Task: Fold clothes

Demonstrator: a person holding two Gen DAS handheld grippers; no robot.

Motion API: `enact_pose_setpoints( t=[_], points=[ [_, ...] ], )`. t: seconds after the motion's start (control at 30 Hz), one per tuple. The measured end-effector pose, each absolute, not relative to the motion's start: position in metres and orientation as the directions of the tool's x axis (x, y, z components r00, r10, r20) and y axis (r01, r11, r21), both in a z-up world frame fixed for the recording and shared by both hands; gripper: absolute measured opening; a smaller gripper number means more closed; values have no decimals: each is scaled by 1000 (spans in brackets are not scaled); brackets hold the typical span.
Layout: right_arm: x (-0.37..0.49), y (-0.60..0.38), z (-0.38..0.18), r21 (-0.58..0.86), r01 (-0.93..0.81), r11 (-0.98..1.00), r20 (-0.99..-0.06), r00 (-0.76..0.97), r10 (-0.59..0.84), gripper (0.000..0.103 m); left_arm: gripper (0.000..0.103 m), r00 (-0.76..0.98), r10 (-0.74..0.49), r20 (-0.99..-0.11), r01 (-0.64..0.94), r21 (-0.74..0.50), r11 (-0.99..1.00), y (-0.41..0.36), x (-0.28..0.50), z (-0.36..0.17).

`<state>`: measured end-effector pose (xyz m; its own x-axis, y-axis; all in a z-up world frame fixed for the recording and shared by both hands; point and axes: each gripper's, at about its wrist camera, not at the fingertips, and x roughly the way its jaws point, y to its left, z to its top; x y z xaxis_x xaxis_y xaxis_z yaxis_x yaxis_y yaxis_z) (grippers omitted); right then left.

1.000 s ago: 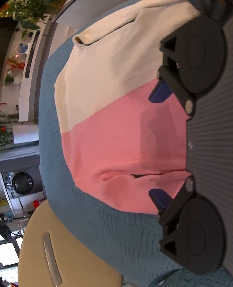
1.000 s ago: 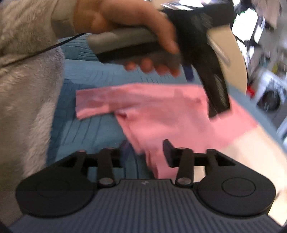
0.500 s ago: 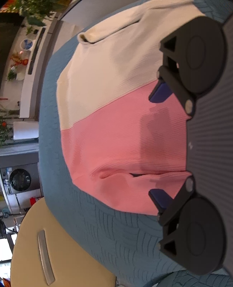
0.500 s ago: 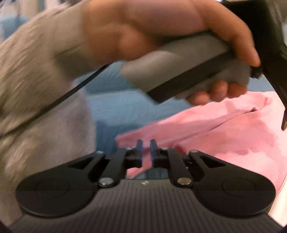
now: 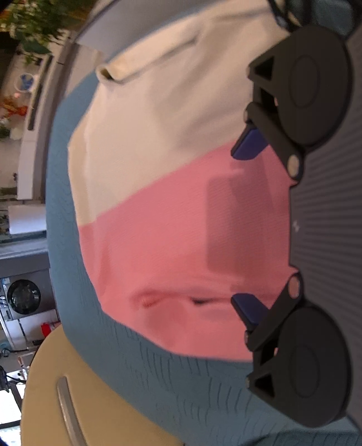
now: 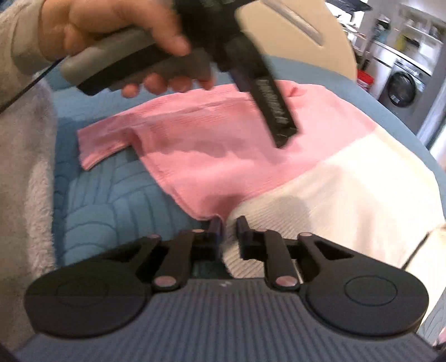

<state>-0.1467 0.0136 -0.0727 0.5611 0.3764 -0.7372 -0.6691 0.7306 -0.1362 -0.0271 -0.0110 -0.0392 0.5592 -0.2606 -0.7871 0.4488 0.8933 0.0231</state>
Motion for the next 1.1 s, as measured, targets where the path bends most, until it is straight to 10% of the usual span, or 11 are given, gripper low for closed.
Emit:
enact_pose_setpoints(
  t=[0.2,0.43,0.5,0.57,0.6,0.93,1.1],
  points=[
    [-143,1,-63,-125,-683,720,-747,542,385,19,103,528,-224,-819,428,29,903,-36,-37,-60],
    [-135,-20,-70,-259,-673,692,-787,563,253,54,103,510,-239,-826,384,-29,923,-38,-42,-64],
    [-129,-35,-71,-216,-677,704,-793,542,279,53,103,516,-236,-823,392,-18,920,-39,-43,-65],
    [-124,-40,-67,-197,-681,705,-805,523,280,16,103,517,-239,-822,397,-18,918,-40,-44,-64],
    [-124,-39,-68,-200,-689,697,-813,513,275,14,103,516,-246,-820,405,-20,914,-41,-46,-62],
    [-142,-60,-46,-36,-739,673,-752,463,469,15,103,519,-323,-791,500,-25,866,-58,-71,-52],
    [-129,-68,-53,-79,-643,762,-758,535,373,32,103,491,-346,-799,547,-26,837,-70,-83,-56]
  ],
)
